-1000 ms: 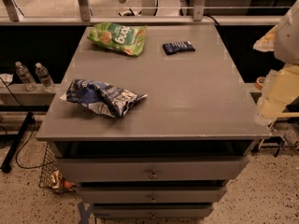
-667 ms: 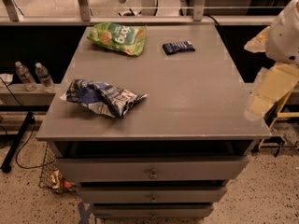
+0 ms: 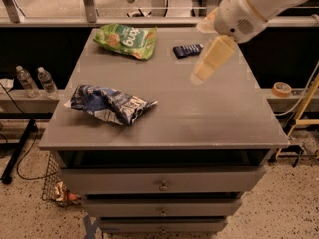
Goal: Move green rice chip bag near blue chip bag
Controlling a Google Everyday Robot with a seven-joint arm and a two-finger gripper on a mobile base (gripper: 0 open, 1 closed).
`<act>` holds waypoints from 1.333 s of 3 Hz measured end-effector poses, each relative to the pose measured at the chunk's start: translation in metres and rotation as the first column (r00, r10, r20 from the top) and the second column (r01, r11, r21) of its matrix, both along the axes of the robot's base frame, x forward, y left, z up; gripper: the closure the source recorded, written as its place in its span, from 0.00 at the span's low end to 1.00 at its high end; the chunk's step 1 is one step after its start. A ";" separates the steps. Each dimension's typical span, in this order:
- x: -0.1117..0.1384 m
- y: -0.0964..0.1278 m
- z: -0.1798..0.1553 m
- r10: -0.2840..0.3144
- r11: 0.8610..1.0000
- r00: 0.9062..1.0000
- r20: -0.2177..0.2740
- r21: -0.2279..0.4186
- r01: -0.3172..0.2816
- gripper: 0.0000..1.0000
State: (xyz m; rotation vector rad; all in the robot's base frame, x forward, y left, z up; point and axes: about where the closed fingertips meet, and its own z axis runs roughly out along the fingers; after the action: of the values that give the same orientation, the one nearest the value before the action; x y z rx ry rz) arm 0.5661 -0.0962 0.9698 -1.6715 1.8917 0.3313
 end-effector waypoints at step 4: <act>0.116 0.070 0.002 -0.113 0.984 0.984 0.136 0.153 0.092 0.00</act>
Offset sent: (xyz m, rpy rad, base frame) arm 0.0494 0.0475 0.0027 0.0989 -0.0468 -0.0213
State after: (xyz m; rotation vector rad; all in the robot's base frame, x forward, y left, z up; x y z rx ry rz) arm 0.6816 -0.0265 0.9717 -1.4566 1.7944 0.2920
